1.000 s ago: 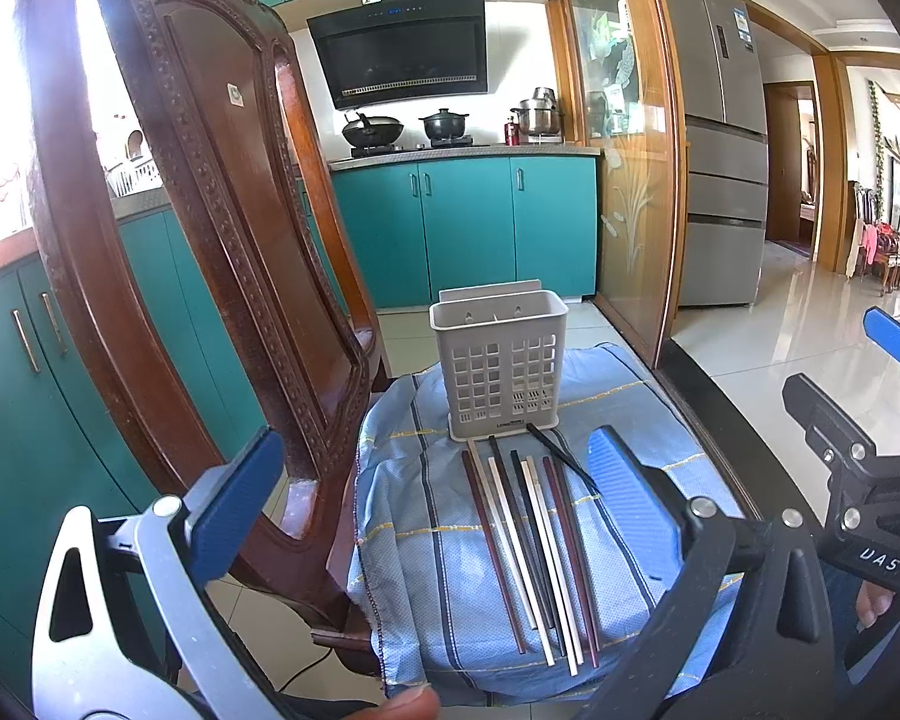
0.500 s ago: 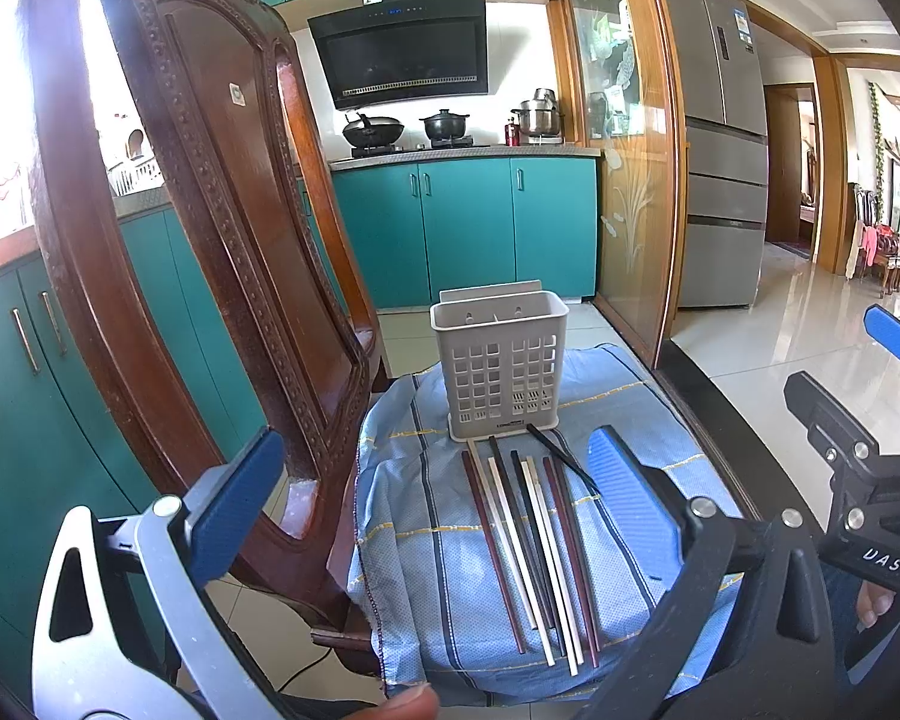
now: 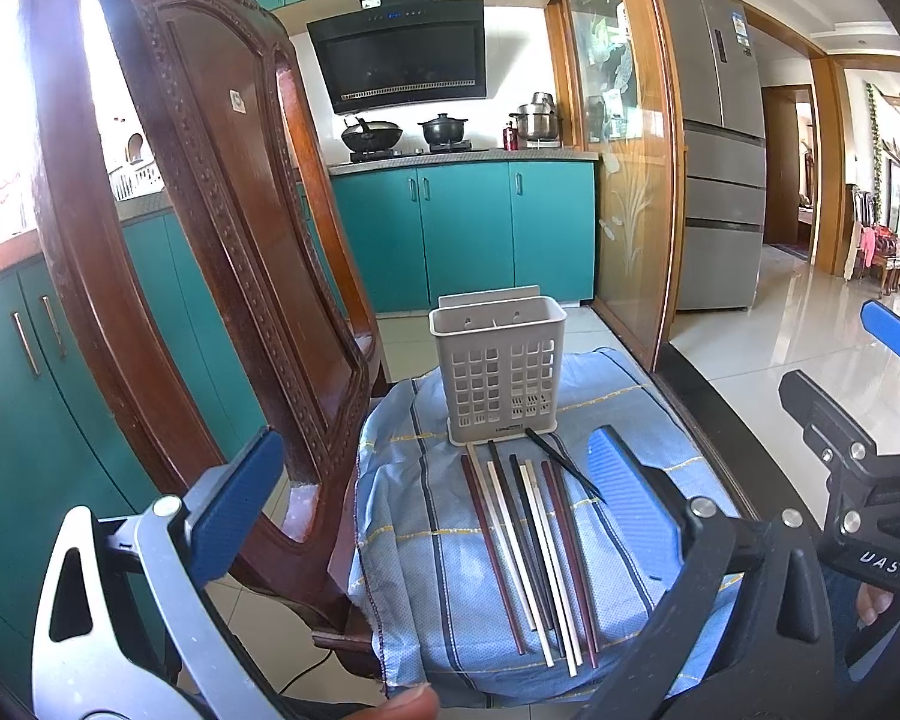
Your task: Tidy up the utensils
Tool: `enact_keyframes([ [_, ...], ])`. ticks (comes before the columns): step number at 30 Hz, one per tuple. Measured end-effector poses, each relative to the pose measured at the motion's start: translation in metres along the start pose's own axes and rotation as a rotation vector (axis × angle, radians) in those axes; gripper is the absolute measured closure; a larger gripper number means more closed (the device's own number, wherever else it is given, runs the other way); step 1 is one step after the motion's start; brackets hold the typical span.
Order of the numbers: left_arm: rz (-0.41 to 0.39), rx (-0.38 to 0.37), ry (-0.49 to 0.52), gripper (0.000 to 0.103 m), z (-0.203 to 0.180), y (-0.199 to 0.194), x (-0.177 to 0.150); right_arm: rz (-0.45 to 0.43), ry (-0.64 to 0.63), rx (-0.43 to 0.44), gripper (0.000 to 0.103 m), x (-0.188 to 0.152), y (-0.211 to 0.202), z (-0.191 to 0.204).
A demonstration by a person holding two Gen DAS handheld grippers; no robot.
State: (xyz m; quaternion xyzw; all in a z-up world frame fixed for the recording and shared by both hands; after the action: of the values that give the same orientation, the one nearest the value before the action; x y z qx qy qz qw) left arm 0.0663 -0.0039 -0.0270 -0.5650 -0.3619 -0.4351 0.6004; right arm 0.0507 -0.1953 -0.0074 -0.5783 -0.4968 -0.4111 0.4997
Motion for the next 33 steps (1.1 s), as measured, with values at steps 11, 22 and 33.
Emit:
enact_keyframes([
  [11, -0.002, -0.001, 0.0, 0.003, 0.0, -0.001, 0.0, -0.007, -0.006, 0.004, 0.002, 0.002, -0.002, 0.002],
  [22, -0.001, -0.001, -0.001, 0.003, 0.0, -0.001, 0.0, -0.012, -0.015, 0.009, 0.002, 0.005, -0.001, 0.006],
  [33, 0.073, -0.039, -0.018, 0.003, -0.002, 0.02, -0.02, 0.164, -0.017, 0.051, 0.003, -0.023, 0.053, -0.008],
])
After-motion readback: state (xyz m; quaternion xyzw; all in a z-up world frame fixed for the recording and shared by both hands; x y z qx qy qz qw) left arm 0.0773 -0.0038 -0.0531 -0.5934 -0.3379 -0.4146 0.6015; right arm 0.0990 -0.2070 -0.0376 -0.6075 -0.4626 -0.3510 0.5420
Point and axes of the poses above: each gripper's, at about its wrist camera, not at the fingertips, and y roughly the way its jaws point, z to its left, x to its top, the point moved 8 cm from there along y, roughly the way its jaws point, and after that the axes turned 3 degrees about -z, right-handed, at the moved point
